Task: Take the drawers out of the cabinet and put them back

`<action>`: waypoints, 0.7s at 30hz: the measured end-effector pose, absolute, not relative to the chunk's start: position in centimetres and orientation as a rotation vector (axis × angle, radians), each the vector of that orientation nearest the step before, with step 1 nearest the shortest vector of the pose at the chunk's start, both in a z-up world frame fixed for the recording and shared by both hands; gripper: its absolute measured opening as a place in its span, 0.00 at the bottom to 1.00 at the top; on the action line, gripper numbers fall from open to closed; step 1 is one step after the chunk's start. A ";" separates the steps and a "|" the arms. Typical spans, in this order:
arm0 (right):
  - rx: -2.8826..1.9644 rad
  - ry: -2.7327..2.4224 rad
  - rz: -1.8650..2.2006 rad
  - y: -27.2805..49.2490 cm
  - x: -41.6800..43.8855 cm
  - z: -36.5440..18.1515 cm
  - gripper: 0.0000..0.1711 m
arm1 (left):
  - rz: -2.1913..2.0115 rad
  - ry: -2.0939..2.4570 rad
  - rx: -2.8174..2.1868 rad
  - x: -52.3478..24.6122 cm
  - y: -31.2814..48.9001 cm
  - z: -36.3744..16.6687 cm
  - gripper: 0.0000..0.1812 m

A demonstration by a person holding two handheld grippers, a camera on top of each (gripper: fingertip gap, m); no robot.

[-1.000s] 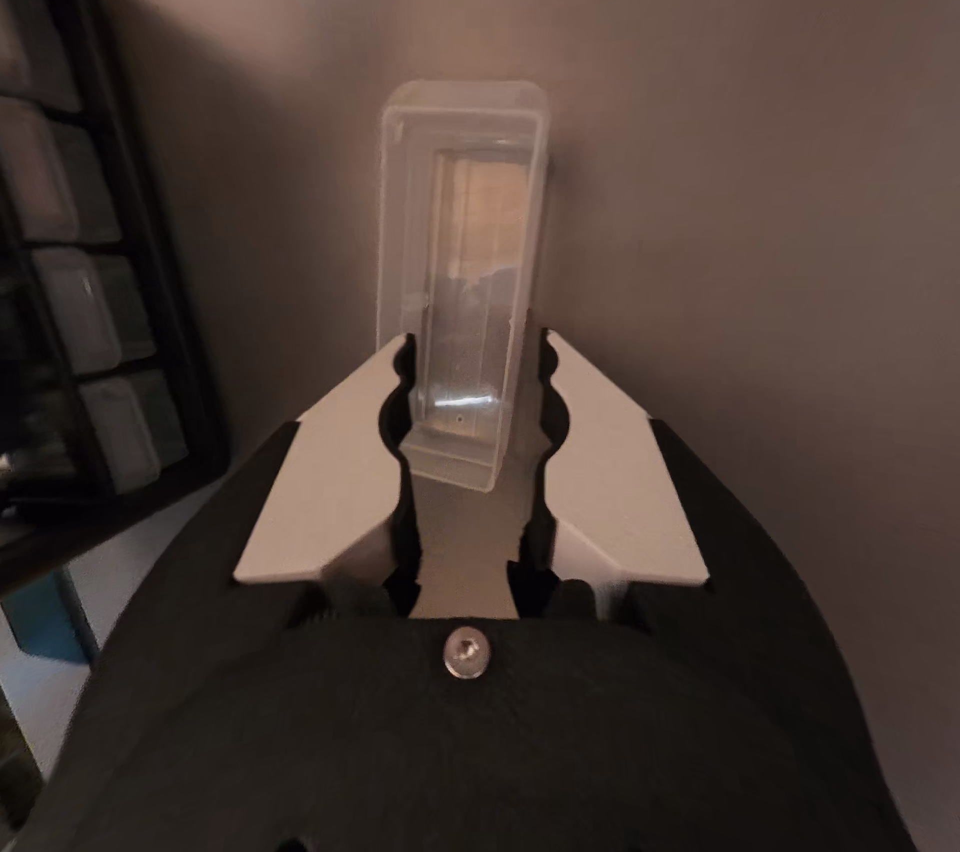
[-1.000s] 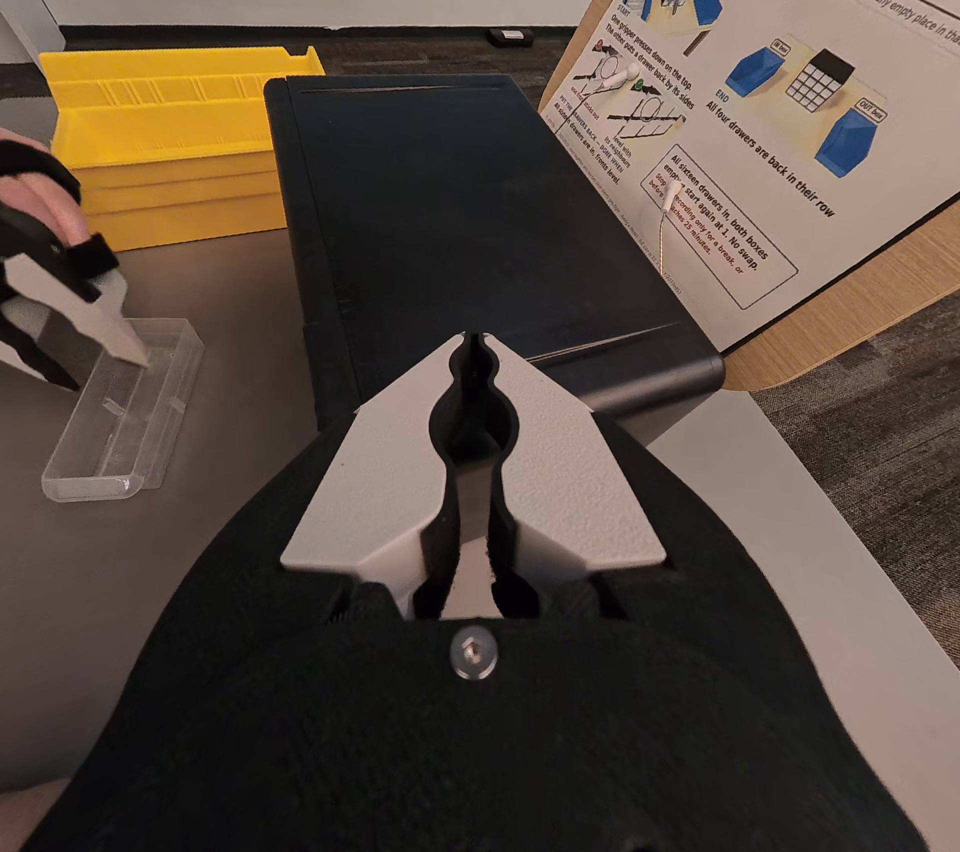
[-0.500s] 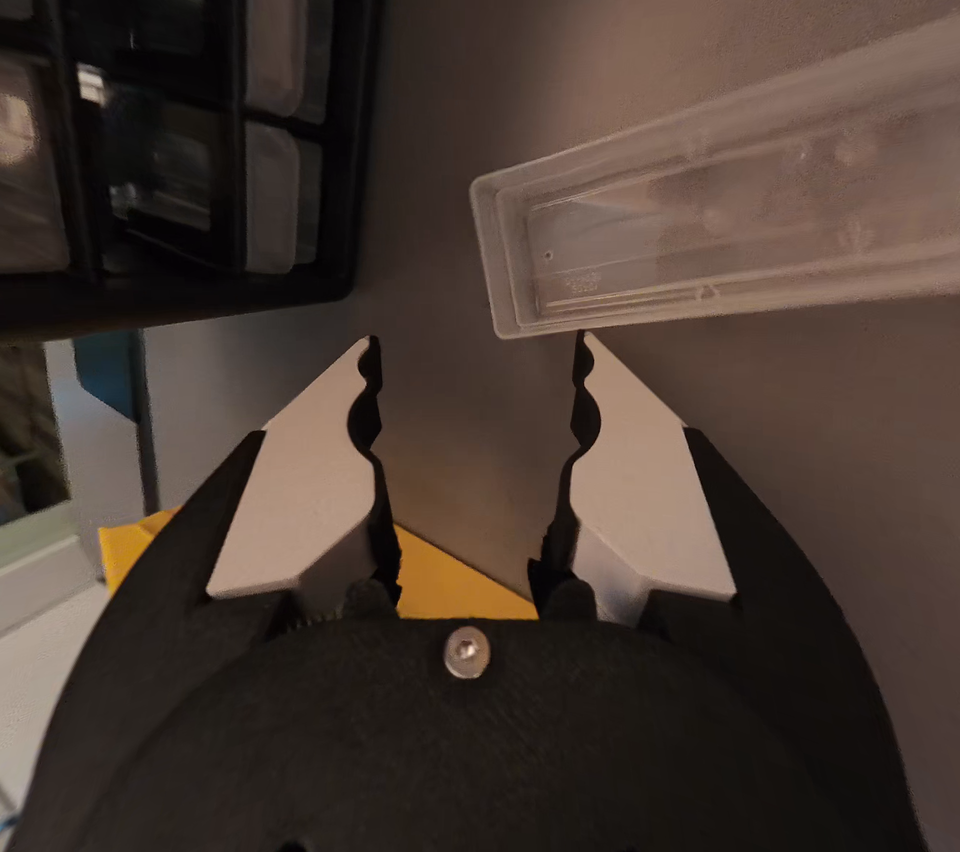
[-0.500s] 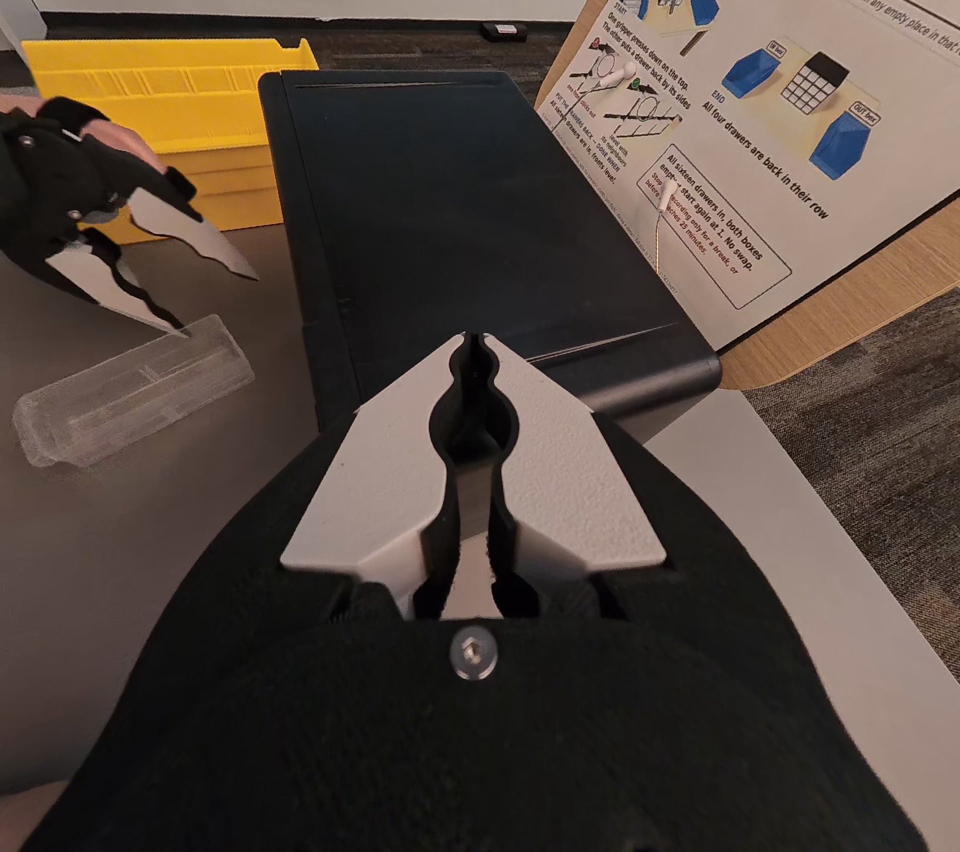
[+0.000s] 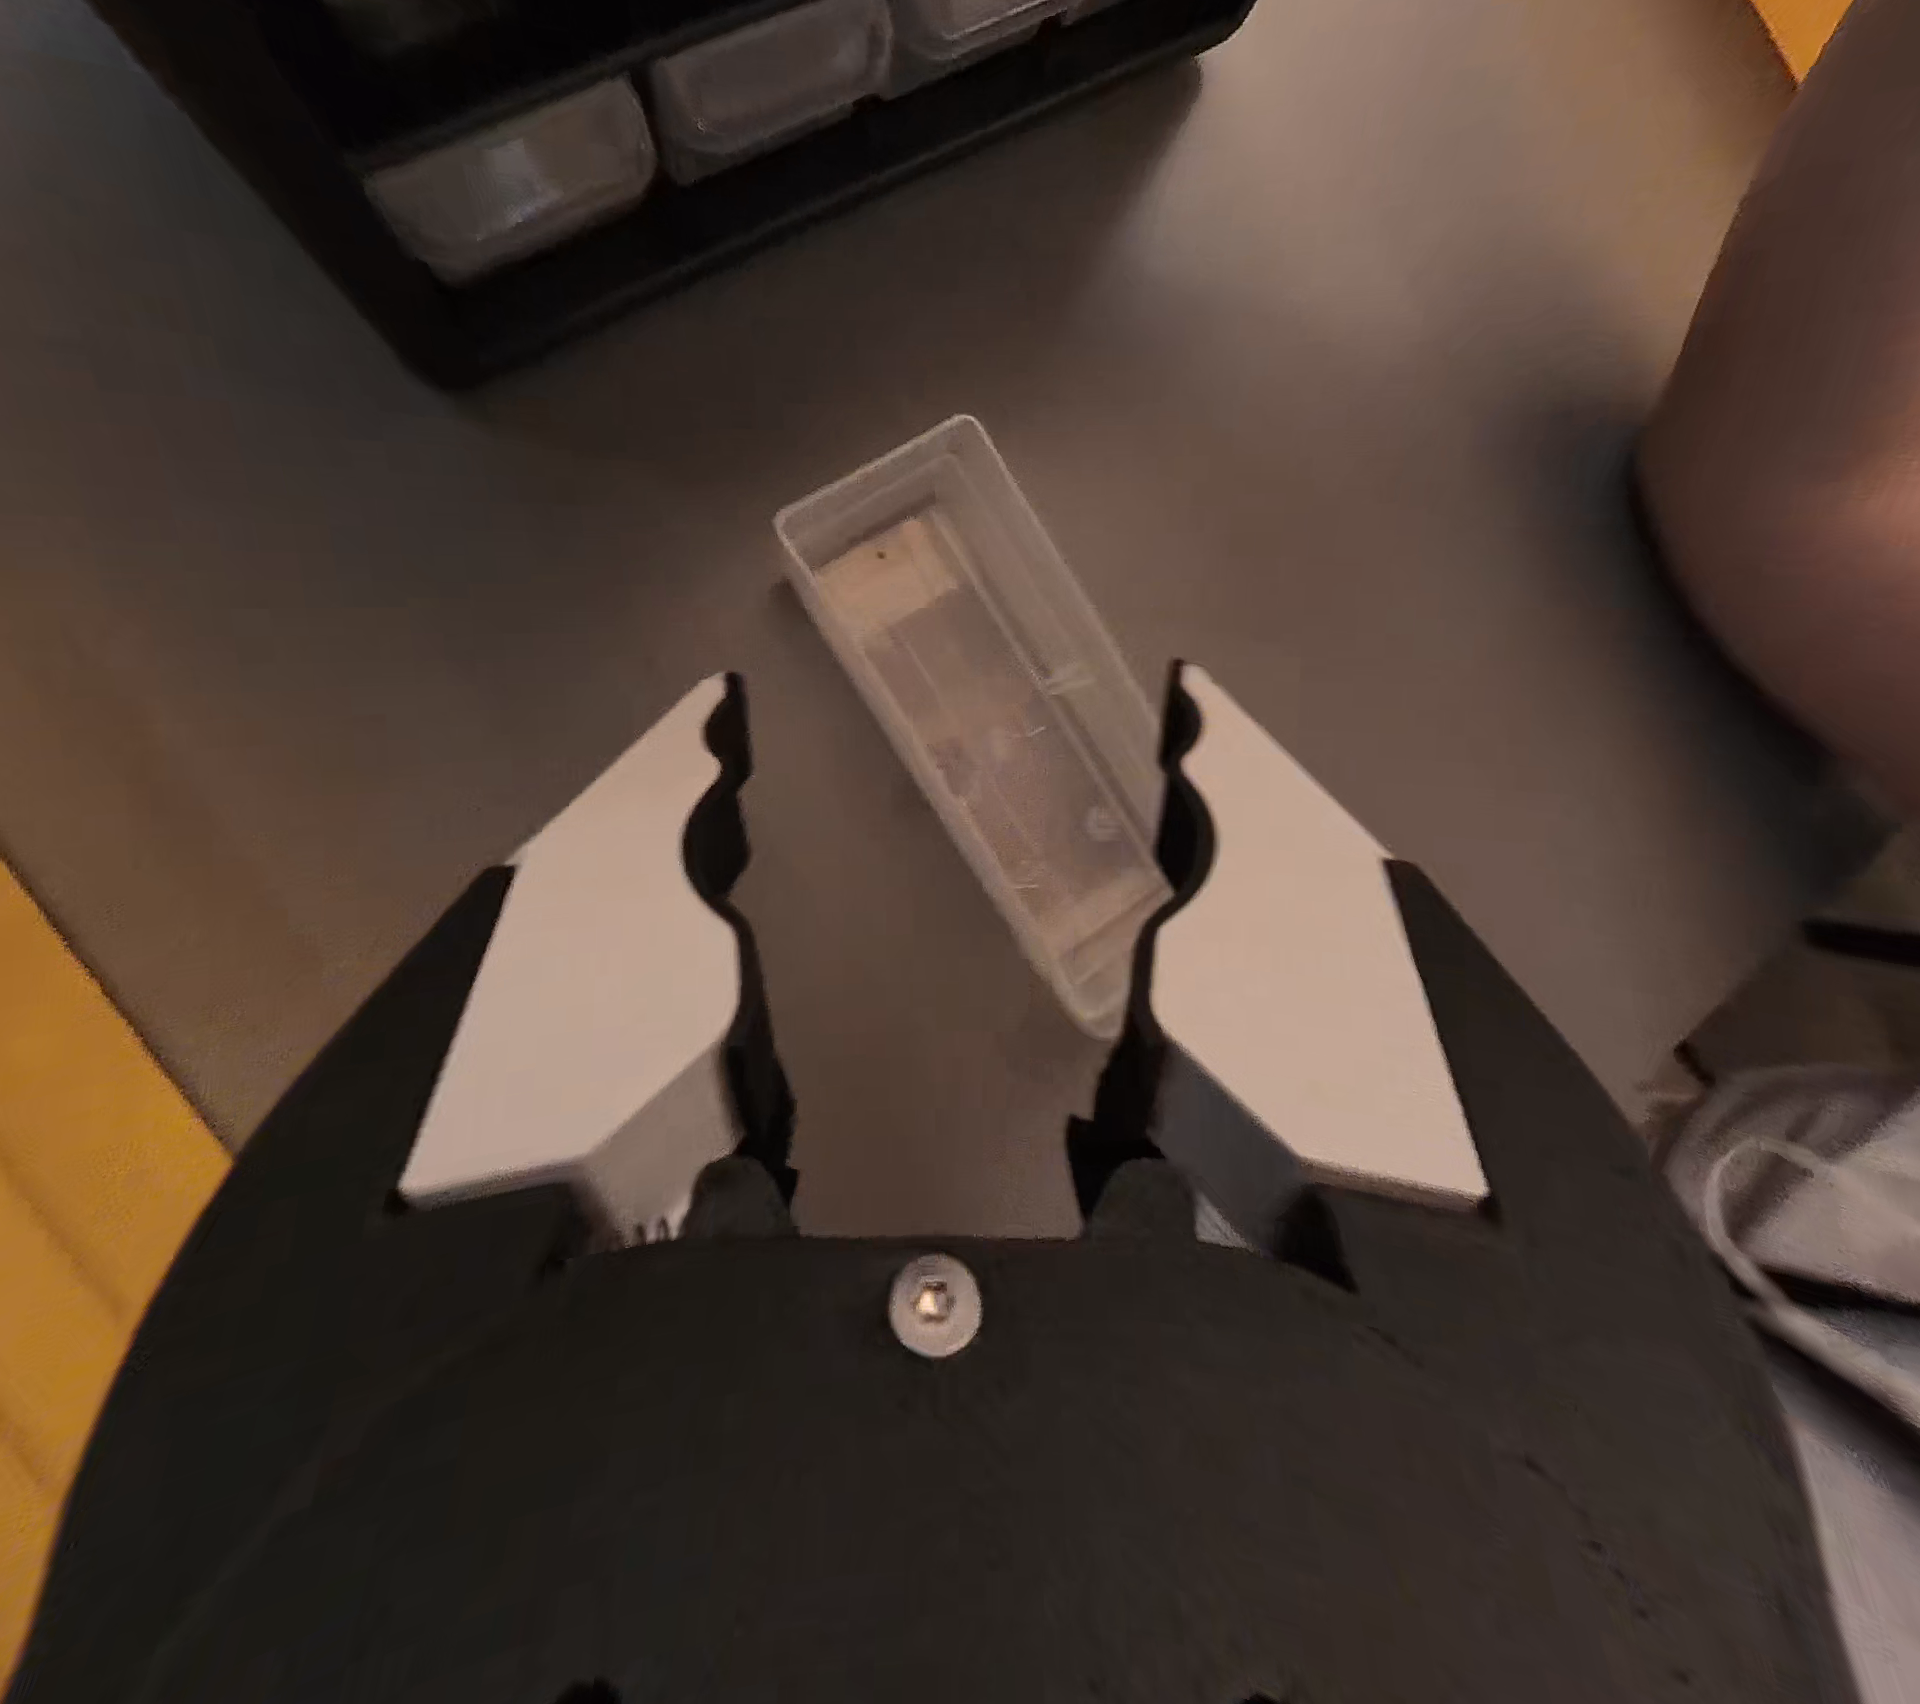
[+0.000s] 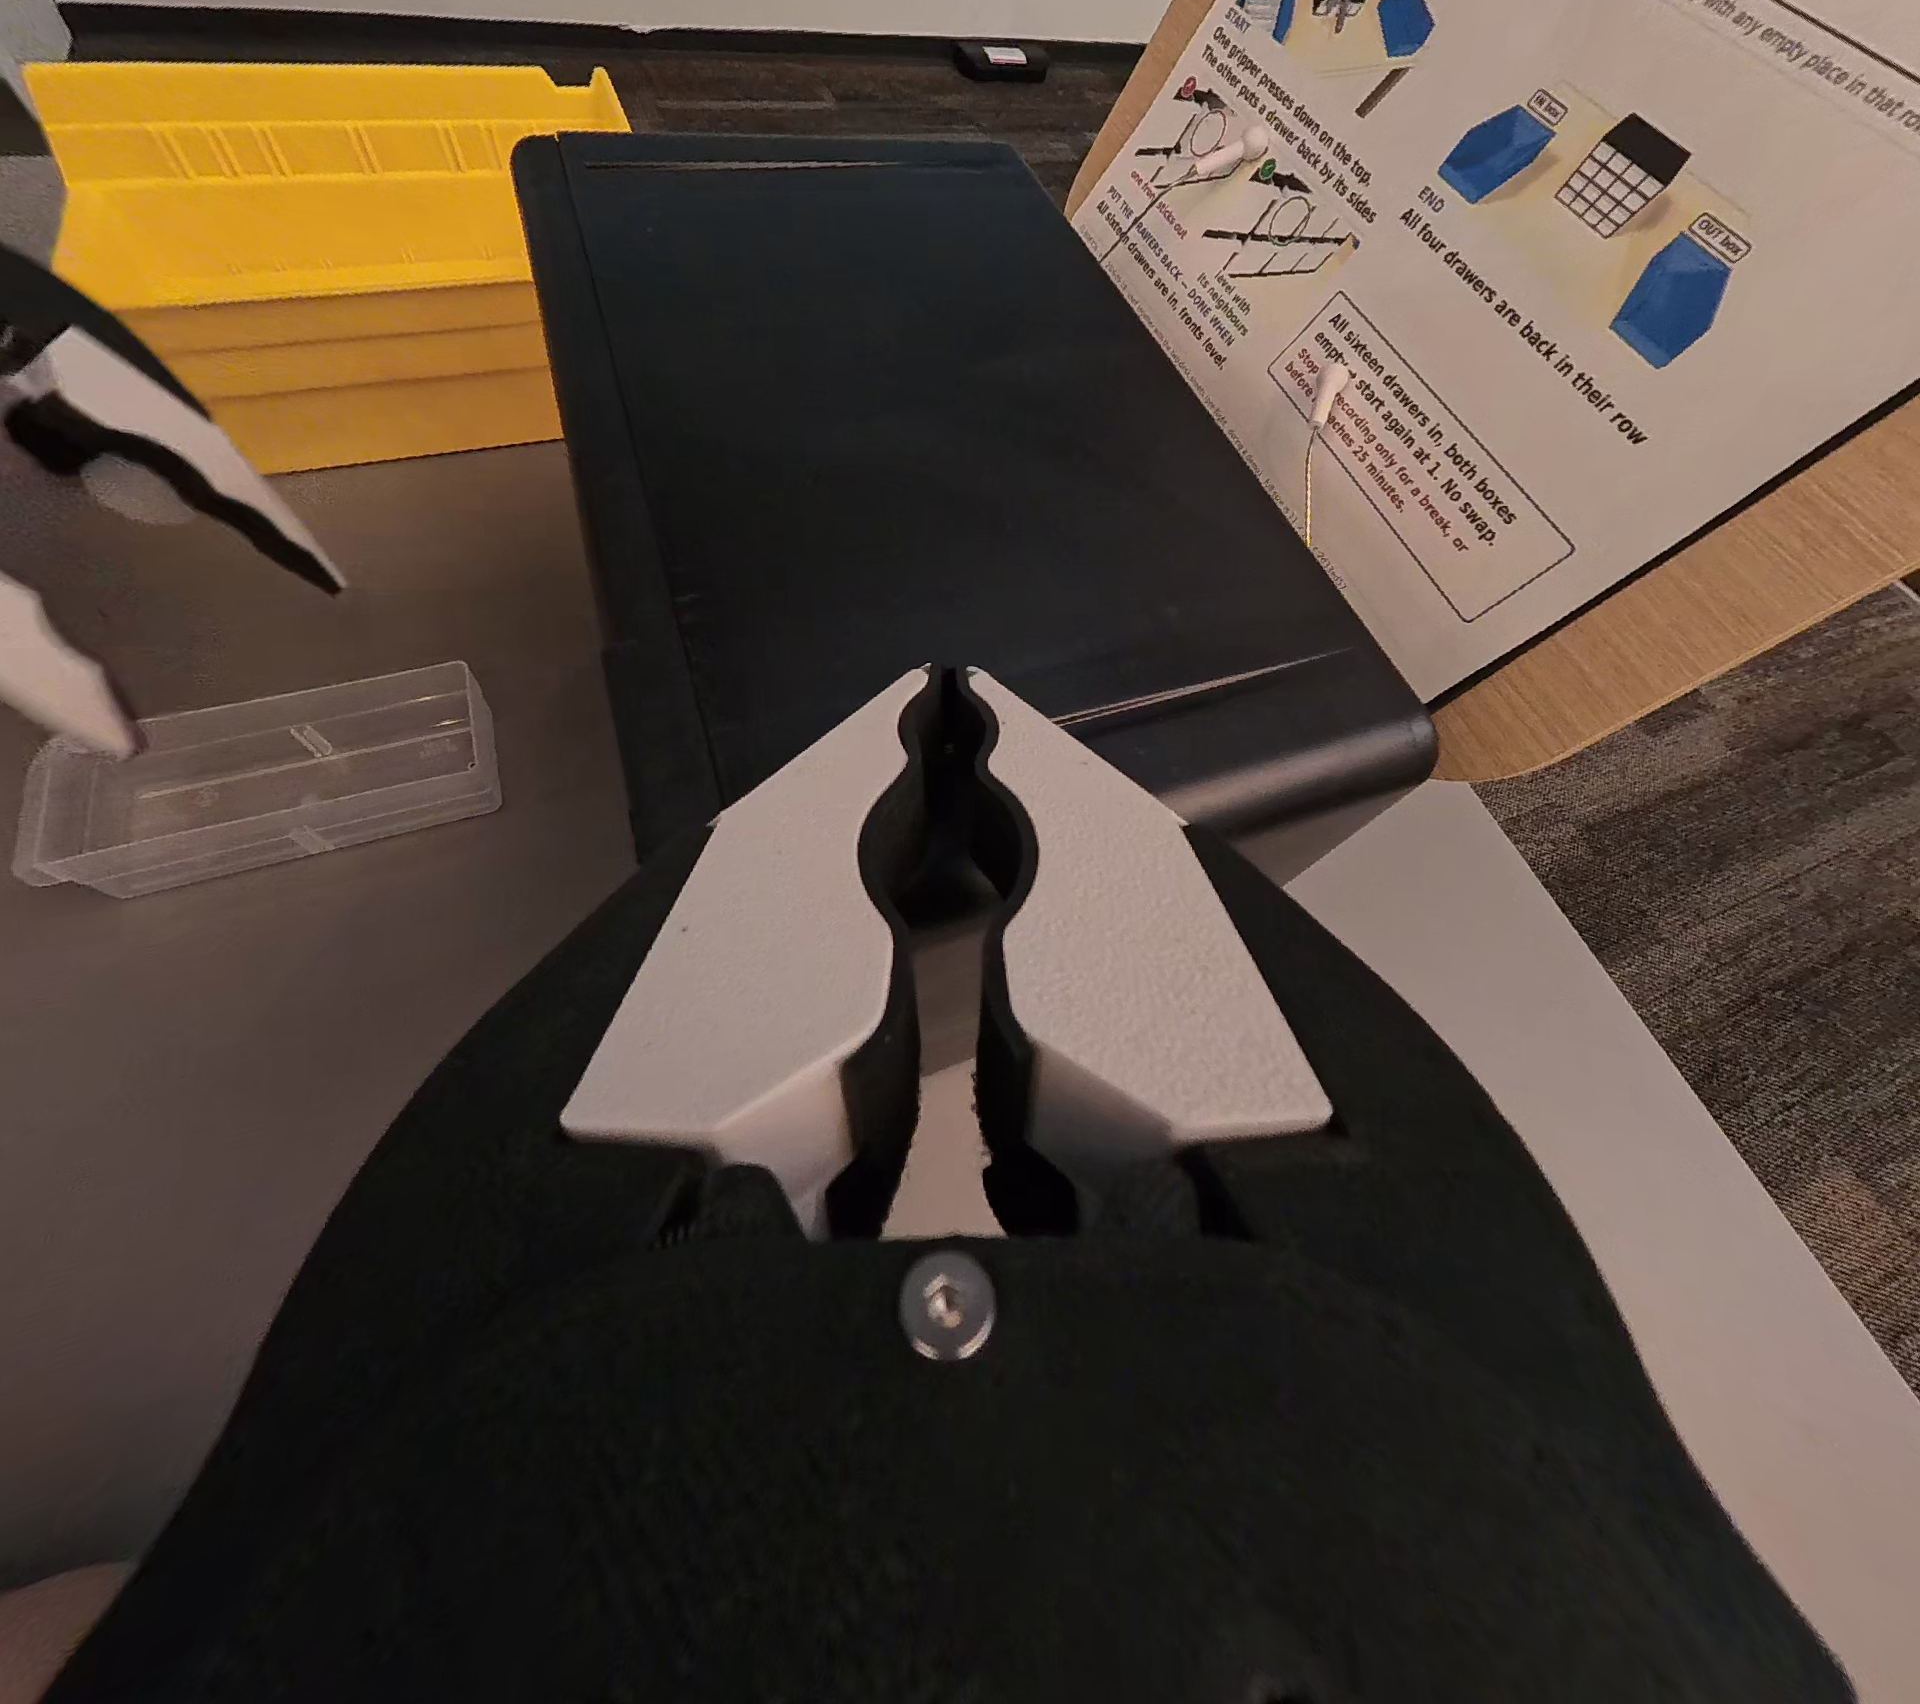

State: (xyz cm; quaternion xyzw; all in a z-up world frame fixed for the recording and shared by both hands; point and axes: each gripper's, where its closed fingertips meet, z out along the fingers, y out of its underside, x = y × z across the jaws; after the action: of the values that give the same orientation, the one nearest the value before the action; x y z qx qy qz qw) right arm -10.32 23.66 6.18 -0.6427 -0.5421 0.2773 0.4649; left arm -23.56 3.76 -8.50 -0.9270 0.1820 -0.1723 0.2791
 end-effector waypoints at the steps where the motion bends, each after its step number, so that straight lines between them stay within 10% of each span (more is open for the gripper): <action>1: -1.579 -1.332 0.682 23.7 -10.3 6.2 0.00 | -0.511 0.443 -2.513 -22.4 3.0 -8.7 0.52; 8: -1.571 -1.336 0.681 23.7 -10.3 6.2 0.00 | -0.254 0.362 -2.714 -21.1 2.2 -11.7 0.62; 21: -1.549 -1.342 0.708 23.6 -10.3 6.2 0.00 | -0.090 0.433 -2.927 -23.8 0.0 -14.7 0.37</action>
State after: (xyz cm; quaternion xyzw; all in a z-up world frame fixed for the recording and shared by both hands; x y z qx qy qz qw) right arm -10.30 23.64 6.19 -0.6315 -0.5470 0.2885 0.4678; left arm -23.79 -0.02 -14.66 -0.9847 0.1457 -0.0302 0.0907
